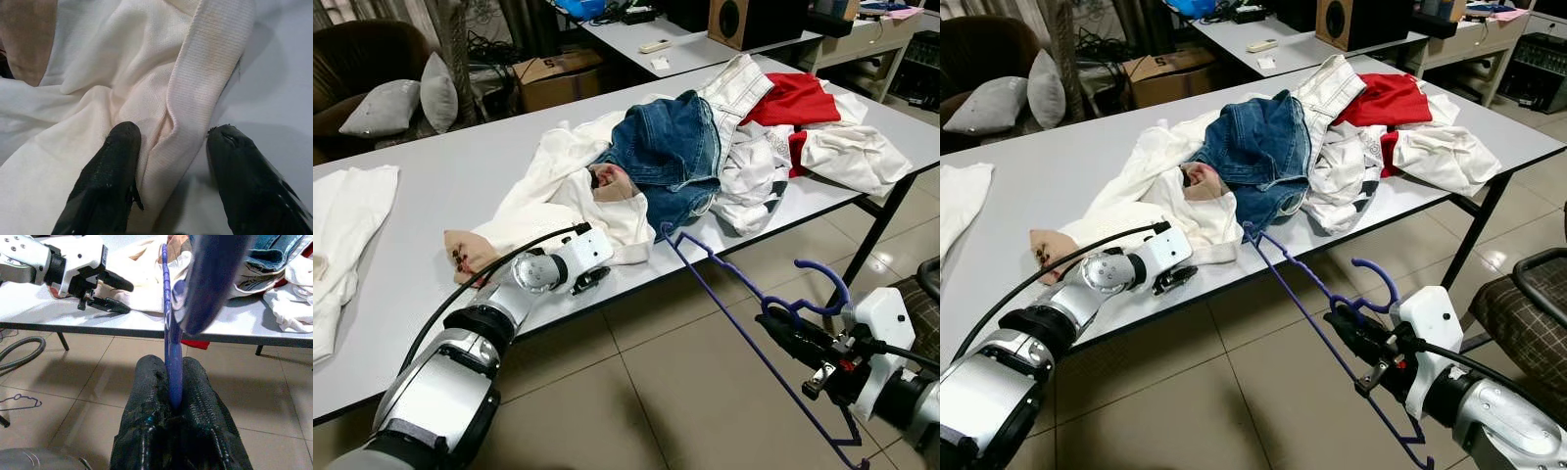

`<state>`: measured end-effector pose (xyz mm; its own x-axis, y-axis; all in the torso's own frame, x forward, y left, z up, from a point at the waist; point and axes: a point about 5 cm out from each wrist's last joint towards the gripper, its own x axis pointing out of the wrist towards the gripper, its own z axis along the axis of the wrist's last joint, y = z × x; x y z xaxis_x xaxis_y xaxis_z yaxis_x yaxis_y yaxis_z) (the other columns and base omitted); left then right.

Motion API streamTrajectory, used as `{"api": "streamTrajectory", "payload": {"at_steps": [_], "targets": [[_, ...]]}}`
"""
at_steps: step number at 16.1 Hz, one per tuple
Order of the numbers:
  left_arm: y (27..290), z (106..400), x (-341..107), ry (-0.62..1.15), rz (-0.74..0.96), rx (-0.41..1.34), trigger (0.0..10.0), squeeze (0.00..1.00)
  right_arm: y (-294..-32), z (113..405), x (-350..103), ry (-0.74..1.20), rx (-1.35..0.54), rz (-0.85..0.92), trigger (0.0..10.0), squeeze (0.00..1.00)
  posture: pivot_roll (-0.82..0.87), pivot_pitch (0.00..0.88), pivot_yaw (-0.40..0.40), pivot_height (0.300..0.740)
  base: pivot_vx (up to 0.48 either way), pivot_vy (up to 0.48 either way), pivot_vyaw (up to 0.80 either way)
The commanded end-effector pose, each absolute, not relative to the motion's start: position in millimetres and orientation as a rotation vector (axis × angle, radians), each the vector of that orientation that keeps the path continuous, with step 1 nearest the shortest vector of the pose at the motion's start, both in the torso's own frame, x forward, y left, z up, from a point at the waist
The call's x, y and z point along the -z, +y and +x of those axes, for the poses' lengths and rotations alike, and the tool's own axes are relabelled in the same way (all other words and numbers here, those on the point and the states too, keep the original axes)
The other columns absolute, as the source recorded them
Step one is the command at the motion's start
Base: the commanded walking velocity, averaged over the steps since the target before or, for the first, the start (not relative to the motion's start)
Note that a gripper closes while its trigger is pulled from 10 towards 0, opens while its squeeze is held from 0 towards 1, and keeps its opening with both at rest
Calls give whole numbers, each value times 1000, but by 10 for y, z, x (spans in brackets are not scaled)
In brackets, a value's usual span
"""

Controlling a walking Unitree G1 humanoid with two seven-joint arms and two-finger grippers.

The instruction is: Hang hanger

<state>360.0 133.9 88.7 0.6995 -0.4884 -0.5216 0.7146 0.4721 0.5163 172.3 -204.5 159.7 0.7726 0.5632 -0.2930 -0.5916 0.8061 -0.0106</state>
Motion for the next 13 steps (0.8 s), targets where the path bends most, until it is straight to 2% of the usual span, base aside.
{"api": "streamTrajectory", "payload": {"at_steps": [1,3,11,13], "targets": [[1427,3596,-832,379,807,721,4784,0,-2038,1726,-1671,264,-639,-117,10000,0,-249,0,126,740,0,0,0],[1438,3592,-807,393,807,713,0,0,-2036,1730,-1675,264,-645,-117,10000,0,-244,0,121,740,0,0,0],[1402,3524,-704,470,708,770,0,0,-2016,1755,-1682,259,-664,-122,10000,0,-240,0,122,740,0,0,0],[1390,3525,-713,479,608,769,0,0,-2018,1759,-1683,259,-667,-124,10000,0,-240,0,121,740,0,0,0]]}}
